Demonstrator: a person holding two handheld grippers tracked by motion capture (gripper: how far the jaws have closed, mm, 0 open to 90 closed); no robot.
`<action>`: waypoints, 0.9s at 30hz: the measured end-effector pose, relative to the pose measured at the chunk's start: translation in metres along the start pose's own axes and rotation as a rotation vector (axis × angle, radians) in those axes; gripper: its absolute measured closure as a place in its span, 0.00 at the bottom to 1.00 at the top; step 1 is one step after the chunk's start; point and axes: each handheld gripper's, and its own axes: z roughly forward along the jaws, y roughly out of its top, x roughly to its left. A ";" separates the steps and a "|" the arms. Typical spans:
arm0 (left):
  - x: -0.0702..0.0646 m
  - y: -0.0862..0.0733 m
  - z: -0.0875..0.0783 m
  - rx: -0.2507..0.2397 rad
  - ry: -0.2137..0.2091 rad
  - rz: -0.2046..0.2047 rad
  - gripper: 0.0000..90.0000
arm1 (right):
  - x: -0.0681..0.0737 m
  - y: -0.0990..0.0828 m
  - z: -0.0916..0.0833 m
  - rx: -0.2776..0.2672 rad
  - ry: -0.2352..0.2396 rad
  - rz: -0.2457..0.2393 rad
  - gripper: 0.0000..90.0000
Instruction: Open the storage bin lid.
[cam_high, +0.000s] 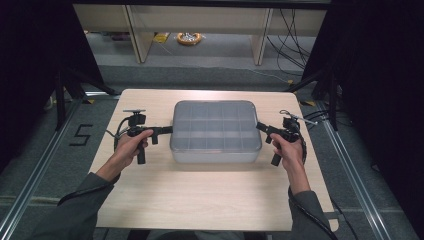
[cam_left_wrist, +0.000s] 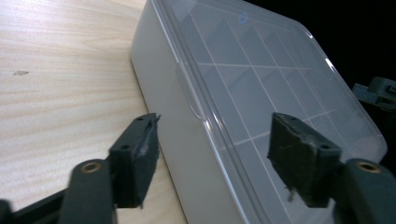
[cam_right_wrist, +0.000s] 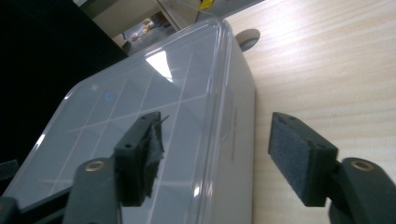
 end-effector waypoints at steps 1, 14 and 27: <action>0.000 0.000 0.000 0.000 0.000 0.000 0.40 | 0.000 0.000 0.000 0.000 0.000 0.000 0.44; 0.001 0.010 0.025 -0.001 -0.019 -0.054 0.50 | 0.006 0.000 0.026 0.023 0.020 0.041 0.56; -0.008 0.014 0.022 -0.033 0.042 0.013 0.66 | 0.011 0.000 0.024 -0.015 -0.011 0.085 0.66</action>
